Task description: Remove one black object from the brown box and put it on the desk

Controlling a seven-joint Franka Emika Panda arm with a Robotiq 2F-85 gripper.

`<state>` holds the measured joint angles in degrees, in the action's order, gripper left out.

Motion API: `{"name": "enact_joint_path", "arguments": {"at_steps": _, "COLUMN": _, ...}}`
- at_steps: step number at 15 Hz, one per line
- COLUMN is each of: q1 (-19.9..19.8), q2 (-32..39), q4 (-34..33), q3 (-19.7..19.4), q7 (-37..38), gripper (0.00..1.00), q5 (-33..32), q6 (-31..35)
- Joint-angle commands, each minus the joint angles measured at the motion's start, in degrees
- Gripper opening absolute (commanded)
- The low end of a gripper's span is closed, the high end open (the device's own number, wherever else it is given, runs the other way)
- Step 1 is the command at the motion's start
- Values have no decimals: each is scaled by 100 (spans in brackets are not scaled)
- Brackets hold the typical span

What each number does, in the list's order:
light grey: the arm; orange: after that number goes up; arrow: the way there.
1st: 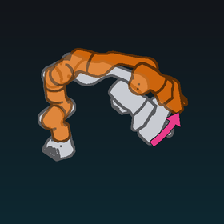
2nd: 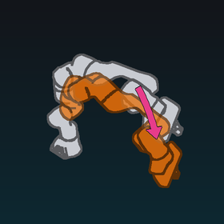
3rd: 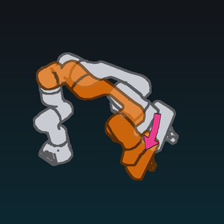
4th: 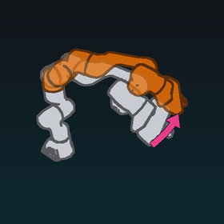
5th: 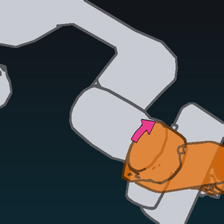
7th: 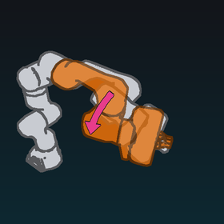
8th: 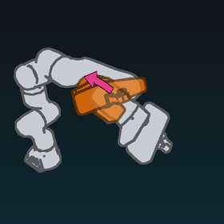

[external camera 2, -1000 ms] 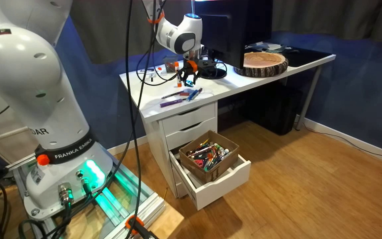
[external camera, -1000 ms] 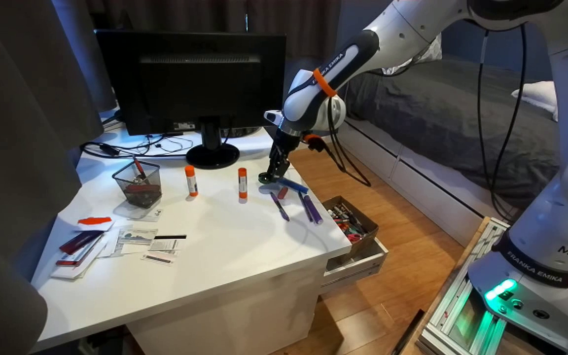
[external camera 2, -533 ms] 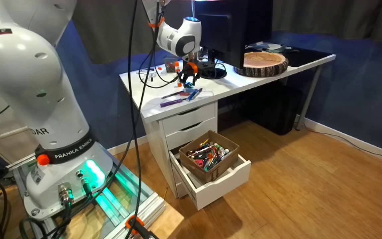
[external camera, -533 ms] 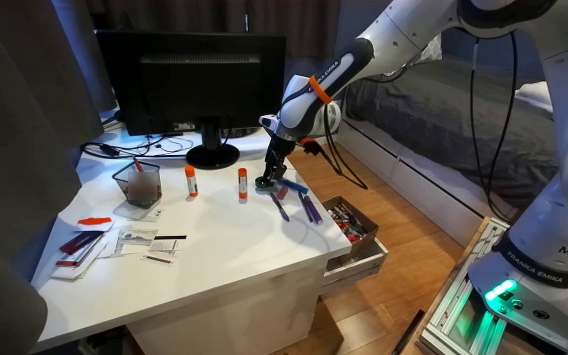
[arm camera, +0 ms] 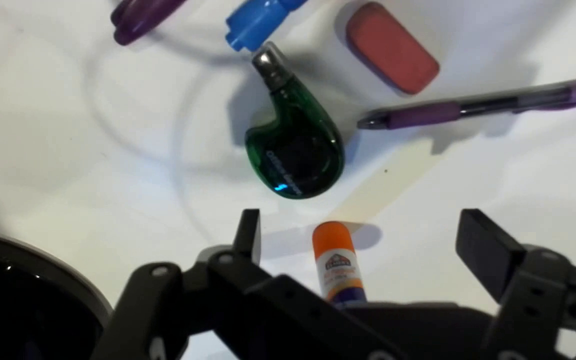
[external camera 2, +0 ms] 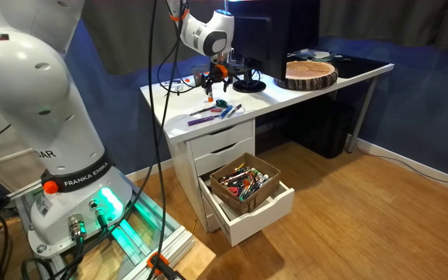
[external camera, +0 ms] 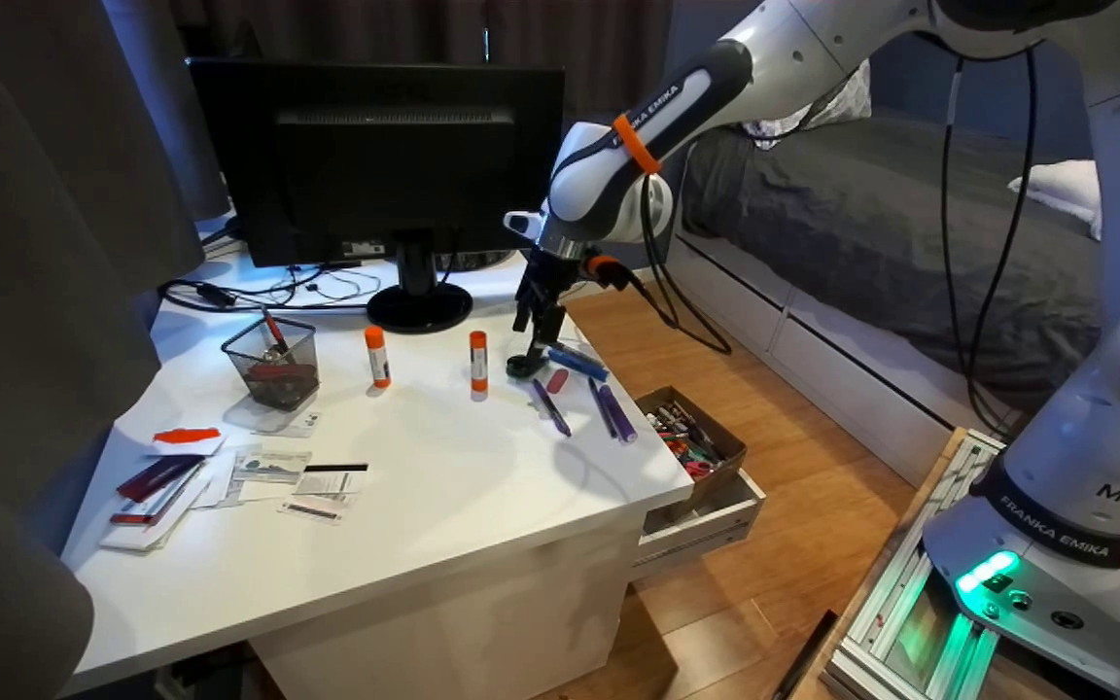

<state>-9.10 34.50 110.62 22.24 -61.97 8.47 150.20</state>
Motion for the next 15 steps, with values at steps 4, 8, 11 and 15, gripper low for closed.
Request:
{"name": "enact_joint_path", "arguments": {"at_steps": 4, "q1": -179, "q2": -1999, "q4": 1261, "q3": -496, "q7": 425, "gripper": 100, "q5": 548, "q6": -1322}}
{"name": "enact_joint_path", "arguments": {"at_steps": 8, "q1": 13, "q2": -3207, "q4": 2339, "q3": -1146, "q7": 1037, "gripper": 100, "q5": 691, "q6": -2035}}
{"name": "enact_joint_path", "arguments": {"at_steps": 11, "q1": 210, "q2": -4127, "q4": 3276, "q3": -1555, "q7": 1609, "gripper": 100, "q5": 606, "q6": -2168}}
{"name": "enact_joint_path", "arguments": {"at_steps": 15, "q1": 505, "q2": -4188, "q4": 3419, "q3": -1987, "q7": 1732, "gripper": 100, "q5": 434, "q6": -1796}}
